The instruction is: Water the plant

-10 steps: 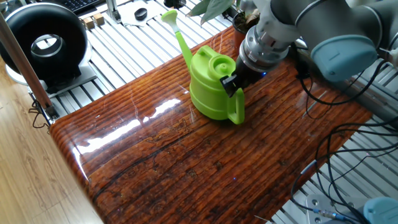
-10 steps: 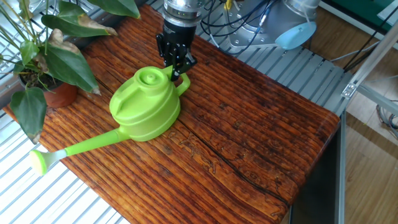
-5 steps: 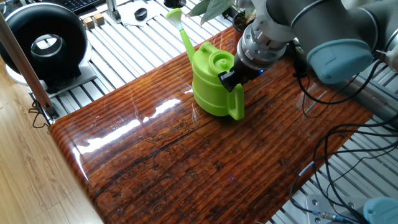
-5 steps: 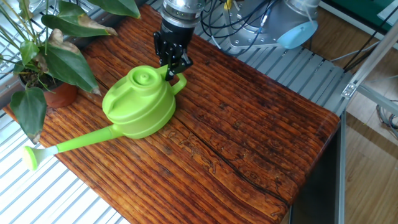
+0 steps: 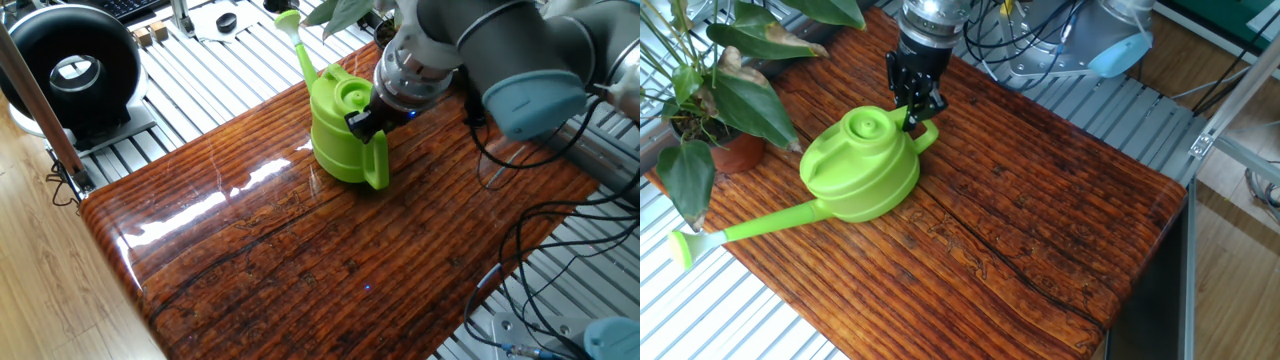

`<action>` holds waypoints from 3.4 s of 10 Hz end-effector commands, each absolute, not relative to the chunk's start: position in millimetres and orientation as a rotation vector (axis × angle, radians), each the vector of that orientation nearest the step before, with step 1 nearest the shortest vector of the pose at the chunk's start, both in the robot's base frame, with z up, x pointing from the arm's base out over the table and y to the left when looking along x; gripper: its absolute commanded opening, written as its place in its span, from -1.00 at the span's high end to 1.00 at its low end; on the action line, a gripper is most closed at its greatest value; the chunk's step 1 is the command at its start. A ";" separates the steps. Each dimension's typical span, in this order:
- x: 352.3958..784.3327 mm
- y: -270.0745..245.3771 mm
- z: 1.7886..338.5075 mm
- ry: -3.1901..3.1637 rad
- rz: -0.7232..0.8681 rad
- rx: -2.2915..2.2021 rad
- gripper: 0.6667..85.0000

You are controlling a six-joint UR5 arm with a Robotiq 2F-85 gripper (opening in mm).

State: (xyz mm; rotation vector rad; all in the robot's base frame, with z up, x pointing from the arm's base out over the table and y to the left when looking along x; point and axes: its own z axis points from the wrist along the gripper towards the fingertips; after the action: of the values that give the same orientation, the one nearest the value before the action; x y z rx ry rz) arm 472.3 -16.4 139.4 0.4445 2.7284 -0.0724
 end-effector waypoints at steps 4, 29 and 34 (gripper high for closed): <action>482.9 -15.6 151.6 2.672 -0.169 0.536 0.98; 474.1 -20.5 178.9 2.612 -0.297 0.570 0.98; 474.3 -19.3 186.9 2.598 -0.333 0.580 0.98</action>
State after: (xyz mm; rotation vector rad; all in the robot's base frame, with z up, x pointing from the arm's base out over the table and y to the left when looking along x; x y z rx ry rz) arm 473.8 -19.1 182.8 0.5685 2.6077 -0.3223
